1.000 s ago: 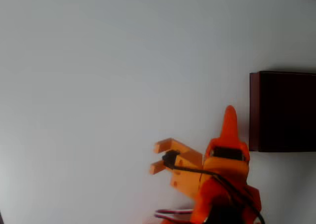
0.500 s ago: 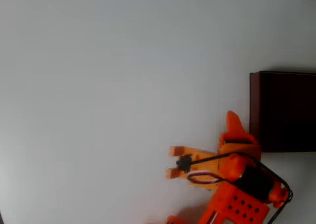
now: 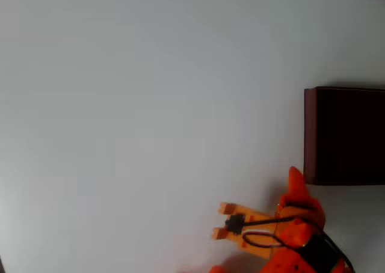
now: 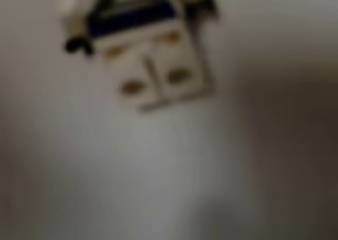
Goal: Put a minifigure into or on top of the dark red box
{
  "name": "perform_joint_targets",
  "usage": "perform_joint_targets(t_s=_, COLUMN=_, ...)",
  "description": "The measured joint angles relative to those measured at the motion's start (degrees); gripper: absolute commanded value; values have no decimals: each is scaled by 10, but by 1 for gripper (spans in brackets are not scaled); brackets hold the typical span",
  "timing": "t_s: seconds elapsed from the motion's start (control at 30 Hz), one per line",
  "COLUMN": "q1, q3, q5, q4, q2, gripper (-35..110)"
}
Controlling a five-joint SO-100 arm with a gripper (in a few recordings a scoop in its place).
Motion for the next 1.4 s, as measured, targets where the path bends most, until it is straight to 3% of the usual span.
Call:
perform_joint_targets(t_s=0.33, q1=49, q3=22, q5=46, q4=-2, q2=33, gripper=48)
perform_joint_targets(t_s=0.53, q1=49, q3=106, q5=83, q4=-35, q2=171, gripper=41)
perform_joint_targets(t_s=0.6, q1=62, q3=112, q5=106, q4=-50, q2=179, gripper=48)
perform_joint_targets(t_s=0.93, q1=48, q3=114, q5=75, q4=-36, q2=153, gripper=47)
perform_joint_targets(t_s=1.4, q1=9, q3=25, q5=8, q4=-49, q2=-72, gripper=46)
